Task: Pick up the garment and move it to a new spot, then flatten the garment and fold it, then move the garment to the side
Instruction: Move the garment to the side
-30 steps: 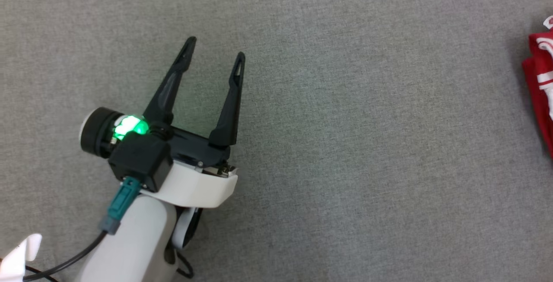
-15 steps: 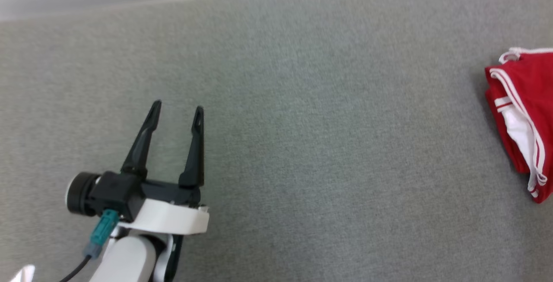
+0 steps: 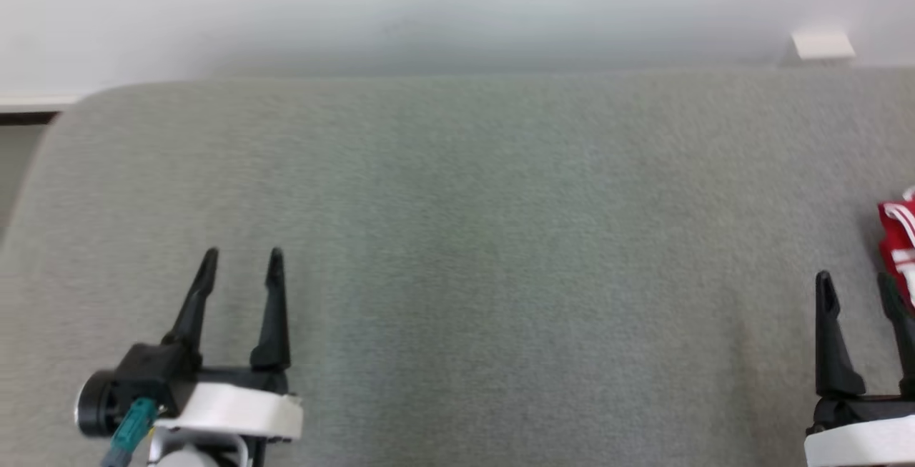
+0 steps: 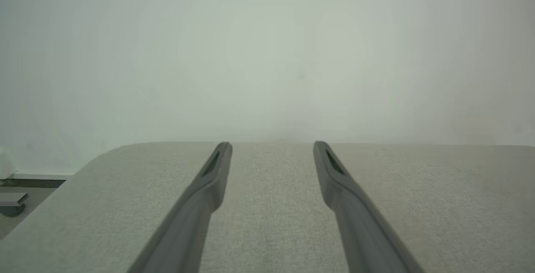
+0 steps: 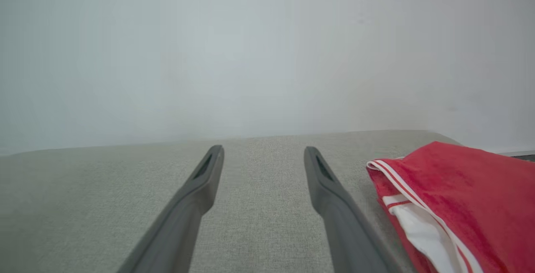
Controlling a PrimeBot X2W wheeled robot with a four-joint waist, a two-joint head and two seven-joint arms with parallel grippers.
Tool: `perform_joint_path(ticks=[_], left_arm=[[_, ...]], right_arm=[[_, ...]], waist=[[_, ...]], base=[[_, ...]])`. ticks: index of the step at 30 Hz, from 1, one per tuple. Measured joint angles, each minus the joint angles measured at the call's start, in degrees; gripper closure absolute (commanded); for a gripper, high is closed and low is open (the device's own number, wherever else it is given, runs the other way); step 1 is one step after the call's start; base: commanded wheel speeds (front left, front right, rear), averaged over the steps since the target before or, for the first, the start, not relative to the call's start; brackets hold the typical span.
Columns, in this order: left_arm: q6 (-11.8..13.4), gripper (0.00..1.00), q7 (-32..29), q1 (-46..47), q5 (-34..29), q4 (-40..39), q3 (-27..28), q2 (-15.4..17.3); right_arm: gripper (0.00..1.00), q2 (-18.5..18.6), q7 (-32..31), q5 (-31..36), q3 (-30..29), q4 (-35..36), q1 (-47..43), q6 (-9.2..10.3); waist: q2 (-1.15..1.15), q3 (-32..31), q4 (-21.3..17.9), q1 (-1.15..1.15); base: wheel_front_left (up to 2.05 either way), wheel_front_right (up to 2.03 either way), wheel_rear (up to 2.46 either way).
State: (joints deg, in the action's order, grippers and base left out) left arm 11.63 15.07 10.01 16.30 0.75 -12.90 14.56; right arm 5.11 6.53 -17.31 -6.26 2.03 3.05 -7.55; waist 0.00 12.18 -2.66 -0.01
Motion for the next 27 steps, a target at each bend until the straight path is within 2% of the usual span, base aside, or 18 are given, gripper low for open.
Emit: perform_joint_path(ticks=[6, 12, 27], left_arm=[[-2.22, 0.0, 0.0, -5.0, 0.2, 1.4, 1.91, -0.69], [-4.6, 0.0, 0.0, -8.85, 0.16, 3.2, 1.52, -1.2], [-5.82, 0.0, 0.0, -11.84, -0.69, 6.38, 1.72, -1.92]], right_arm=[[0.0, -1.27, -3.27, 2.01, 0.88, 3.88, -3.62, 0.0], [0.0, -1.71, -6.04, 3.19, 0.81, 5.8, -8.15, 0.0], [0.0, -2.1, -8.31, 3.11, 1.79, 7.56, -13.45, 0.0]], waist=[[0.0, -4.66, 2.88, 0.0], [0.0, -9.06, 3.63, -0.01], [0.0, -12.68, 2.24, 0.0]], base=[[0.0, 0.0, 0.0], [0.0, 0.0, 0.0], [0.0, 0.0, 0.0]])
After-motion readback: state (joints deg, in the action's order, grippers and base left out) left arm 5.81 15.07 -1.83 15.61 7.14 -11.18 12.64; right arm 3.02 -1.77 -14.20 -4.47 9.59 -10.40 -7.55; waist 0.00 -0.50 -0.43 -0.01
